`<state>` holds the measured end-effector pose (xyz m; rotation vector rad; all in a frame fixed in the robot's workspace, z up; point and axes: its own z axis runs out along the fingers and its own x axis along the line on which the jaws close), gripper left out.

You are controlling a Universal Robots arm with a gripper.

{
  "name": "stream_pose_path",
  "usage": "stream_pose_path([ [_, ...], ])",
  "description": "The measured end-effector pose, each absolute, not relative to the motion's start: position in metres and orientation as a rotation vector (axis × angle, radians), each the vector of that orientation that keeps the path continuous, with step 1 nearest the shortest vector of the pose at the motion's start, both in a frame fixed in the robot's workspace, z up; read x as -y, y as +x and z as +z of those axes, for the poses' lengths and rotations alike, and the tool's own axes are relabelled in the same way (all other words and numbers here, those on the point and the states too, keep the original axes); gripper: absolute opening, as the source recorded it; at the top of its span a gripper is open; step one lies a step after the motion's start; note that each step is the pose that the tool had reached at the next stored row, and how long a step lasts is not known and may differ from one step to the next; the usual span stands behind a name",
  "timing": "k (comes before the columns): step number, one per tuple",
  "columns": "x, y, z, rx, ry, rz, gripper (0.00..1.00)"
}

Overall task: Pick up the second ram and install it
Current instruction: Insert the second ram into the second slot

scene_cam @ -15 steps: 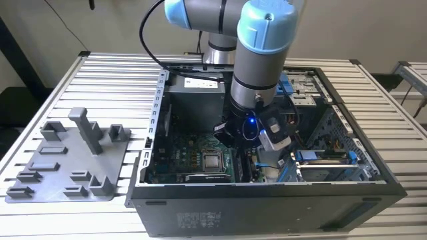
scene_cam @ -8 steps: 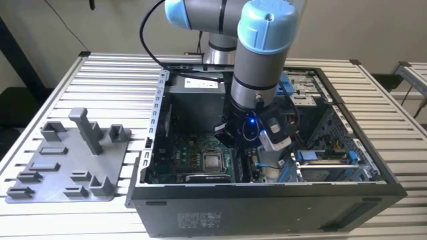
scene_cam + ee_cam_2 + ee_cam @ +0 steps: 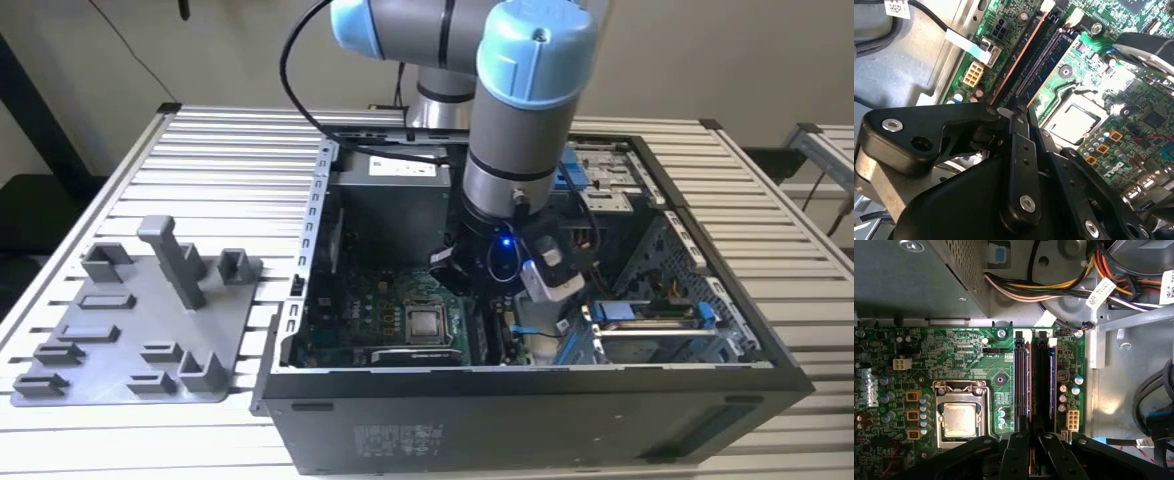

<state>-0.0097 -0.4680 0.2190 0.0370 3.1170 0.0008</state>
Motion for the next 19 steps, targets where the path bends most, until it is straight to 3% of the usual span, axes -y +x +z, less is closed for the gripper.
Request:
stream_pose_path([
  [15,0.4679,-0.0096,0.2139,-3.118,0.036,0.003,0.15],
  [16,0.468,-0.0096,0.214,-3.118,0.036,0.002,0.22],
  [19,0.4681,-0.0096,0.2177,-3.118,0.037,0.003,0.22],
])
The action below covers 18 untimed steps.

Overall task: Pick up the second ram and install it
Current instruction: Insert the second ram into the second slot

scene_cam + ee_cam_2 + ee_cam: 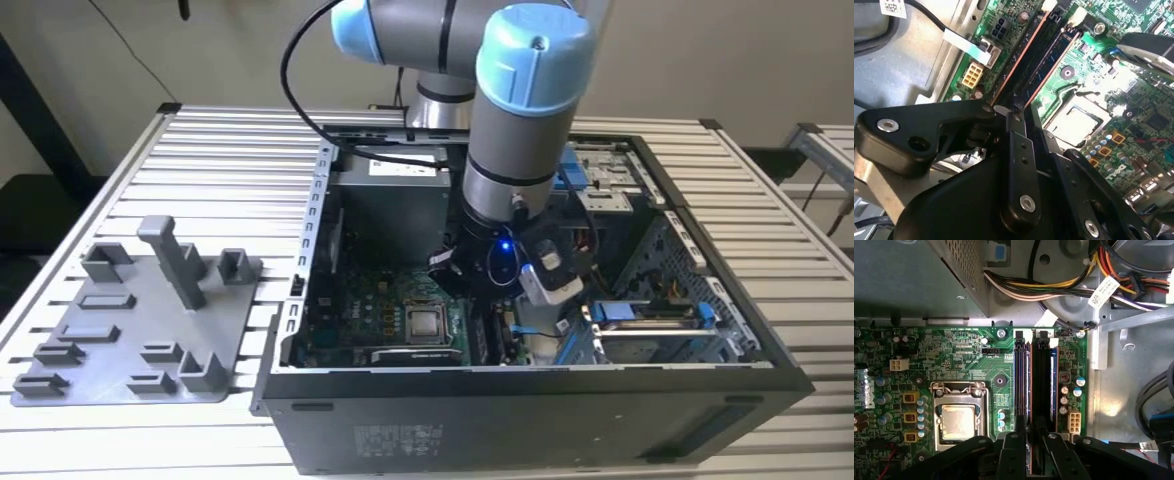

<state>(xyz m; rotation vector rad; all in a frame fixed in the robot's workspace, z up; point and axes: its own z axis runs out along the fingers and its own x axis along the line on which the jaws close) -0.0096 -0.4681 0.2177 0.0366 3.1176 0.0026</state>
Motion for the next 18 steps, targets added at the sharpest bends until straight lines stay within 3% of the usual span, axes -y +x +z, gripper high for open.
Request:
stream_pose_path([
  [7,0.468,-0.01,0.249,-3.118,0.037,0.002,0.22],
  [12,0.468,-0.01,0.251,-3.118,0.036,0.003,0.22],
  [14,0.468,-0.01,0.252,-3.118,0.036,0.002,0.13],
  [18,0.468,-0.01,0.252,-3.118,0.036,0.002,0.11],
])
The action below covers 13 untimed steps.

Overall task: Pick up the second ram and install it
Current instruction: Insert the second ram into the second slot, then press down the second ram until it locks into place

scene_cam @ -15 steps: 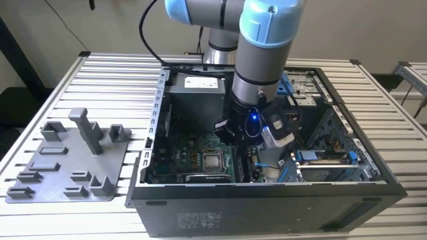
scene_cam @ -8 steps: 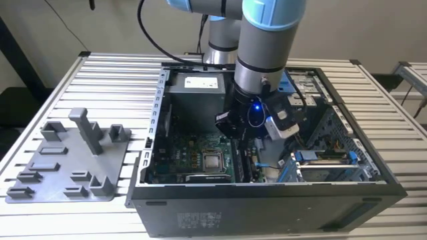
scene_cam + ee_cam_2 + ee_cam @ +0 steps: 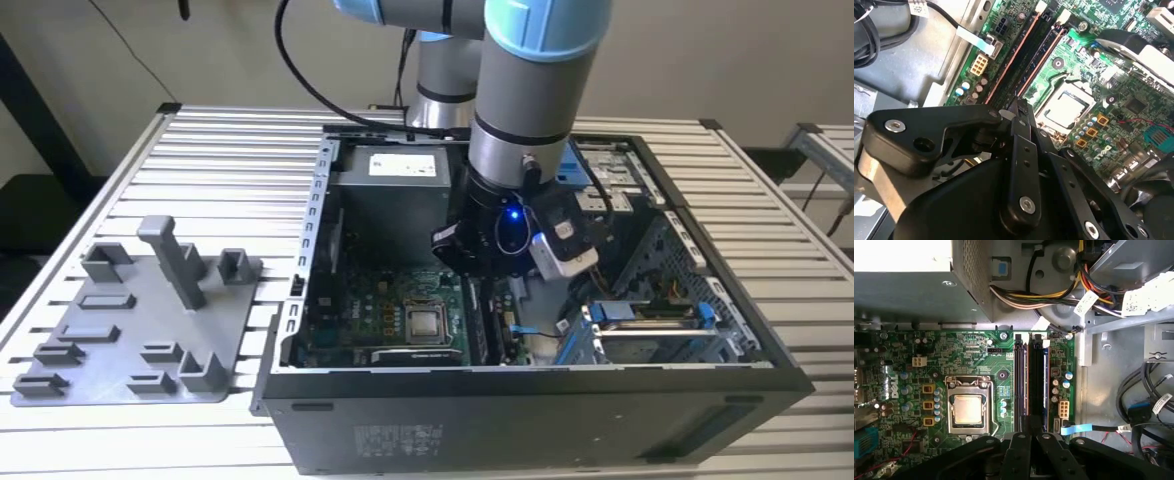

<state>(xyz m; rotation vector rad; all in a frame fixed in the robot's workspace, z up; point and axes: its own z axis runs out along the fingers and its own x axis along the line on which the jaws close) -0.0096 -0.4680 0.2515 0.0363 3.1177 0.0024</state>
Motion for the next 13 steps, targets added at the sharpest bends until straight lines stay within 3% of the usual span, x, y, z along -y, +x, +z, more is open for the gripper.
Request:
stream_pose_path([
  [13,0.468,-0.0096,0.2515,-3.118,0.036,0.002,0.11],
])
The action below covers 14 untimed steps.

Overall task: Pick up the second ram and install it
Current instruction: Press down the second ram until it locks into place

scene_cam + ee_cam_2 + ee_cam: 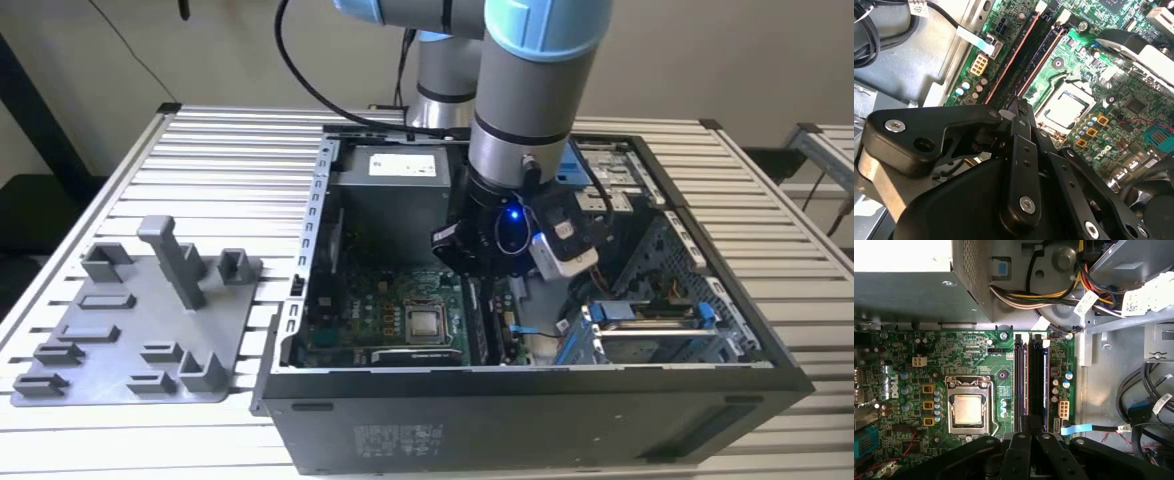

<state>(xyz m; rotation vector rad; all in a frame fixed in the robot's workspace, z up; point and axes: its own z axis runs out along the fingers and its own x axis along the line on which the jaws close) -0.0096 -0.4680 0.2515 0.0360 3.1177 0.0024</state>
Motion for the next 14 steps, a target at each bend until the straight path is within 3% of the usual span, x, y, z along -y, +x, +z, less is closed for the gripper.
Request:
stream_pose_path([
  [14,0.468,-0.0096,0.2515,-3.115,-0.127,0.004,0.11],
])
